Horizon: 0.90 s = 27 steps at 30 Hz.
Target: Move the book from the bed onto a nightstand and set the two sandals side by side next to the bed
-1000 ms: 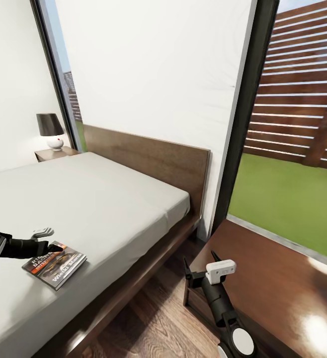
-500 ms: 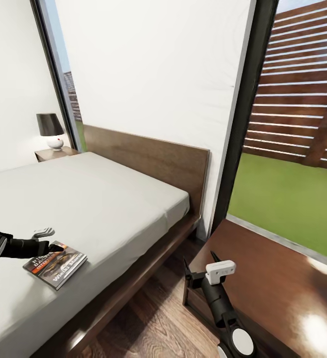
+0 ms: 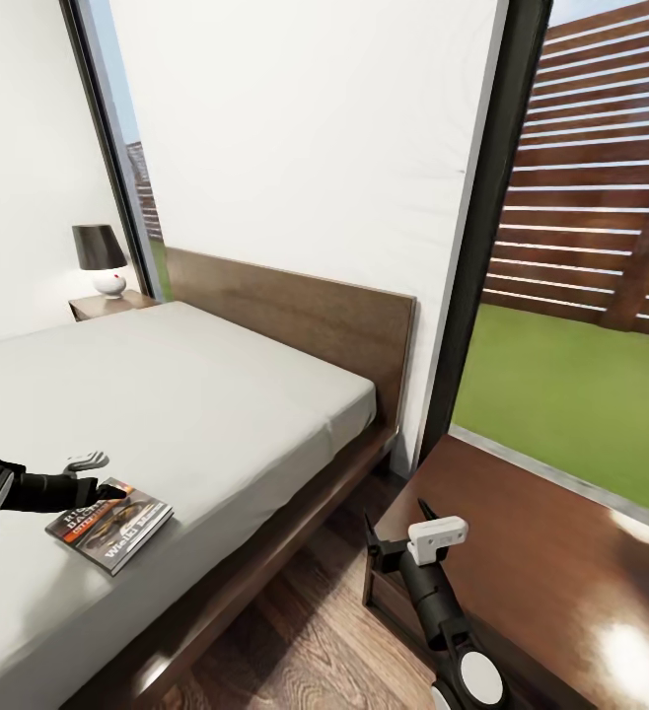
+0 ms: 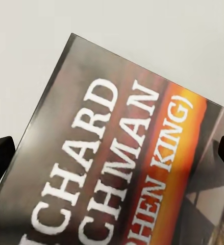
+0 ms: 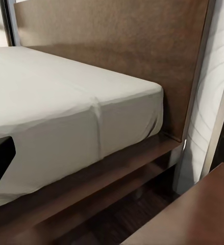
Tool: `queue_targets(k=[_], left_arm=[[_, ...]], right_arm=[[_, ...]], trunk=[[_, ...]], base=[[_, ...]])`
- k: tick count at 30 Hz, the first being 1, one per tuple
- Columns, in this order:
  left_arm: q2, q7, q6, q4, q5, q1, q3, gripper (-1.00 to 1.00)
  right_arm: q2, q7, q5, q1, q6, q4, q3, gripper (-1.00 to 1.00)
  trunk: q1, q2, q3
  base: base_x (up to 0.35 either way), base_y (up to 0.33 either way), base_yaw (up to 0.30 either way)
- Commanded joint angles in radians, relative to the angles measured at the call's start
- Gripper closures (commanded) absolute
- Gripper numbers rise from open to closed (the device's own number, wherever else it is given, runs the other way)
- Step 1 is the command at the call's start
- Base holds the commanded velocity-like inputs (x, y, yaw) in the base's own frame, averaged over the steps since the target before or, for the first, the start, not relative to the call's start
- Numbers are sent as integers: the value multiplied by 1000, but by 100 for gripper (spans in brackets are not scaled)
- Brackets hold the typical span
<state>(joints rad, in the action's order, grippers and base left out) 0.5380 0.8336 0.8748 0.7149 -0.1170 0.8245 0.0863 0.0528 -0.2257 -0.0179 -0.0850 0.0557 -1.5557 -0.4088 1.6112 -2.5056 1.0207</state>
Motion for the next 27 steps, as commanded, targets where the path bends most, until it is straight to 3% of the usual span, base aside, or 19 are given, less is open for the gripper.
queue_targets(k=[1,27], left_arm=[[-1,9,21,-12,-7,-1,3,-100],[-1,9,21,-12,-7,-1,3,-100]], right_arm=[[1,-7,-2,-1,3,0,-3,-100],[1,-7,-2,-1,3,0,-4,-100]], trunk=[[0,0,1],[0,0,1]], base=[[0,0,0],[0,0,0]])
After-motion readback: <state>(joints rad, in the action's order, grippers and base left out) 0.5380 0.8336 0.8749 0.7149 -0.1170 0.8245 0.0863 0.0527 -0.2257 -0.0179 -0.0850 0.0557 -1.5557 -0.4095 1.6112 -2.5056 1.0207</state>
